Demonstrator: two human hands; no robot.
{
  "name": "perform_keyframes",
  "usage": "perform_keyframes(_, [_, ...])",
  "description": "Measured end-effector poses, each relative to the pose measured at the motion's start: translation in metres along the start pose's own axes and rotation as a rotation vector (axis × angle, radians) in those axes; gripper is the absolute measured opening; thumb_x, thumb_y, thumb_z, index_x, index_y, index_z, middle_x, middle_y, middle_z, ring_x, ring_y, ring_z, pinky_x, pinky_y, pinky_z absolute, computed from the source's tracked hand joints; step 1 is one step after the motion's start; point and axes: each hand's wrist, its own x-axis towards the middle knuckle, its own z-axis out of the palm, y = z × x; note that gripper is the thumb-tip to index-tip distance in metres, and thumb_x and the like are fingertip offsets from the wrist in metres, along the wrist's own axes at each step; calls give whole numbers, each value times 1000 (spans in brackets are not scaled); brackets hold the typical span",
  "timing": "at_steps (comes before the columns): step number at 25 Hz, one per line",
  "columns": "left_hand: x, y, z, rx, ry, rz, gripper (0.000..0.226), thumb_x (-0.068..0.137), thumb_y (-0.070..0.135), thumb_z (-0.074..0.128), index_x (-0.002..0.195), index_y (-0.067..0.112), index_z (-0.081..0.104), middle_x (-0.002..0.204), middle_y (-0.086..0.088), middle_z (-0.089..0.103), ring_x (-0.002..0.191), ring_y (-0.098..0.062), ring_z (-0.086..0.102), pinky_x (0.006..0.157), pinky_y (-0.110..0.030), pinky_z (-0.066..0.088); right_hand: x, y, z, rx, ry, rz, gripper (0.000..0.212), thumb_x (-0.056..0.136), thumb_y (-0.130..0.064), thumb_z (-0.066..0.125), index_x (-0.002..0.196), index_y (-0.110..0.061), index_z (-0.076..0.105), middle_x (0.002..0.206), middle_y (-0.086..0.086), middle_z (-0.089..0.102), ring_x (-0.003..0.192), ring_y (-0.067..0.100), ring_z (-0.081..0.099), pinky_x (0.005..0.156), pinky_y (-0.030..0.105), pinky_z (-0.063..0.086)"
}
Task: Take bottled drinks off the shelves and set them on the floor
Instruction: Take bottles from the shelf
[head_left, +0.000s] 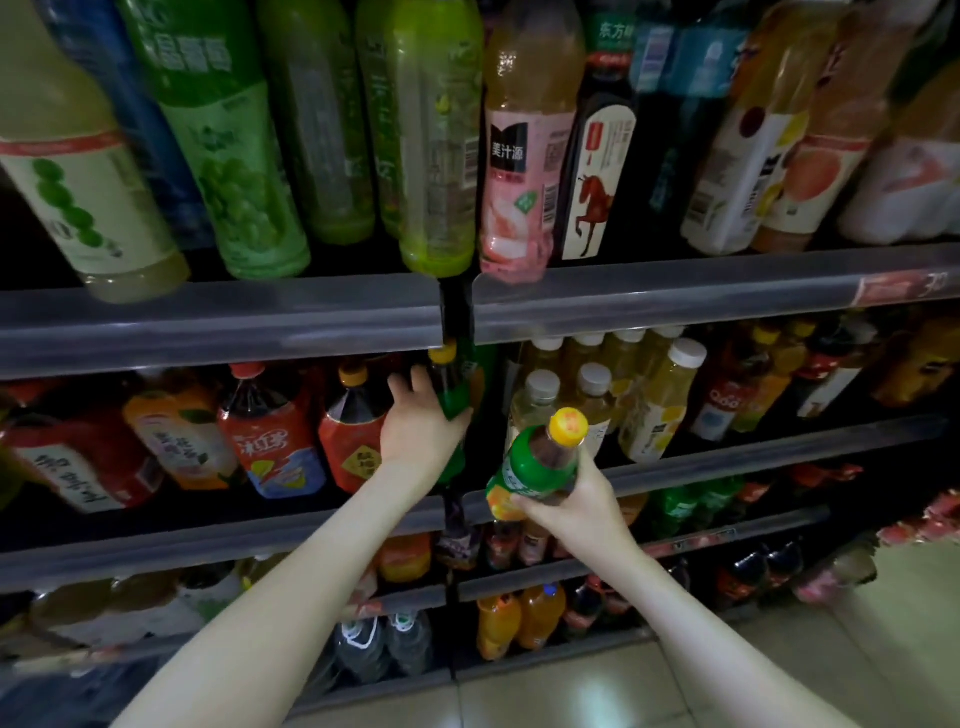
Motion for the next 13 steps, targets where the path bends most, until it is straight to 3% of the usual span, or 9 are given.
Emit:
perform_keyframes(4, [-26, -11, -4, -70, 53, -41, 77, 80, 40, 71, 136, 3, 33, 128, -21, 49, 104, -39, 58, 72, -36, 46, 12, 2, 7, 34, -15, -46, 65, 72, -20, 84, 124, -29, 47, 117, -12, 60, 108, -5, 56, 88, 7, 43])
perform_keyframes(7, [-31, -19, -7, -102, 91, -41, 80, 78, 38, 74, 139, 5, 34, 129, -19, 50, 110, -36, 56, 82, -37, 47, 22, 4, 17, 30, -8, -76, 68, 72, -19, 84, 128, -19, 46, 120, -5, 59, 113, 8, 56, 95, 20, 47])
perform_keyframes(10, [-30, -17, -6, -123, 101, -33, 82, 78, 36, 74, 142, 7, 32, 133, -18, 47, 114, -36, 53, 83, -38, 47, 33, -4, 28, -21, 20, -110, 64, 73, -21, 83, 125, -16, 46, 114, -7, 56, 106, 7, 53, 84, 11, 43])
perform_keyframes(13, [-24, -13, -4, -94, 93, -21, 85, 79, 35, 73, 144, 6, 28, 137, -19, 43, 113, -37, 54, 80, -38, 48, 44, -14, 38, -87, 62, -128, 54, 74, -24, 81, 114, -18, 47, 105, -8, 52, 99, 6, 49, 82, 20, 41])
